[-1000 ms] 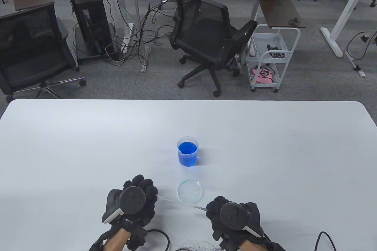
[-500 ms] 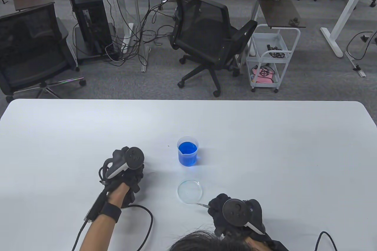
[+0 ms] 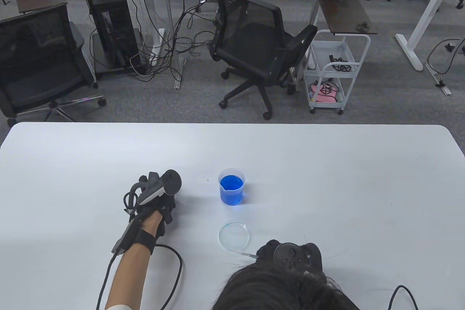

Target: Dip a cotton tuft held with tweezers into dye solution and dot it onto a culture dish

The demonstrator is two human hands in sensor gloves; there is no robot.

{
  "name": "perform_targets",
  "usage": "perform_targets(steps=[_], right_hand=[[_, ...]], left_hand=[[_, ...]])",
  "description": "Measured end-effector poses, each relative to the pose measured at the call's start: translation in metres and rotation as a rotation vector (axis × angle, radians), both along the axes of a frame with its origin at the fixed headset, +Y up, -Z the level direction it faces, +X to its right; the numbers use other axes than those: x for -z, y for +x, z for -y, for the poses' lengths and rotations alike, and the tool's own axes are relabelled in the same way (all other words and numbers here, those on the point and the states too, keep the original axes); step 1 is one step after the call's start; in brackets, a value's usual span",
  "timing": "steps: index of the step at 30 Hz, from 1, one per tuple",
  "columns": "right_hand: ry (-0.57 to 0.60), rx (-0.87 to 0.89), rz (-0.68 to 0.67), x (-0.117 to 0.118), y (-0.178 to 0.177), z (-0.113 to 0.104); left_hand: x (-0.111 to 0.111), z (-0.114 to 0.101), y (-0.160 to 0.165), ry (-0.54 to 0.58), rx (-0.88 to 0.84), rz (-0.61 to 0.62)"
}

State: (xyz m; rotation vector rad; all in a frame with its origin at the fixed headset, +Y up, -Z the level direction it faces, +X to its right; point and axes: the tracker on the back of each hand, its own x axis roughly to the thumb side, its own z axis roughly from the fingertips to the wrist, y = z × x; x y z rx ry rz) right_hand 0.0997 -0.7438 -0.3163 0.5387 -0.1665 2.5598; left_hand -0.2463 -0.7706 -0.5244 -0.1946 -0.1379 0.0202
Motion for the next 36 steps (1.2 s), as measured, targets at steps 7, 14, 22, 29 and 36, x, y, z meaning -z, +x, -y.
perform_targets(steps=[7,14,22,29,36], right_hand=[[0.002,-0.014,0.017,0.001,0.001,0.000],[-0.004,-0.030,0.068,0.008,0.006,0.002],[0.019,-0.059,0.148,0.015,0.014,0.002],[0.051,-0.105,0.202,0.018,0.017,-0.001],[0.090,-0.153,0.239,0.038,0.017,-0.034]], left_hand=[[-0.010,-0.010,-0.015,-0.129,-0.085,-0.069],[-0.031,-0.018,-0.025,-0.165,-0.076,-0.107],[-0.058,-0.021,-0.031,-0.175,-0.057,-0.121],[-0.081,-0.021,-0.037,-0.168,-0.080,-0.130],[-0.126,-0.039,-0.023,-0.100,-0.200,-0.025]])
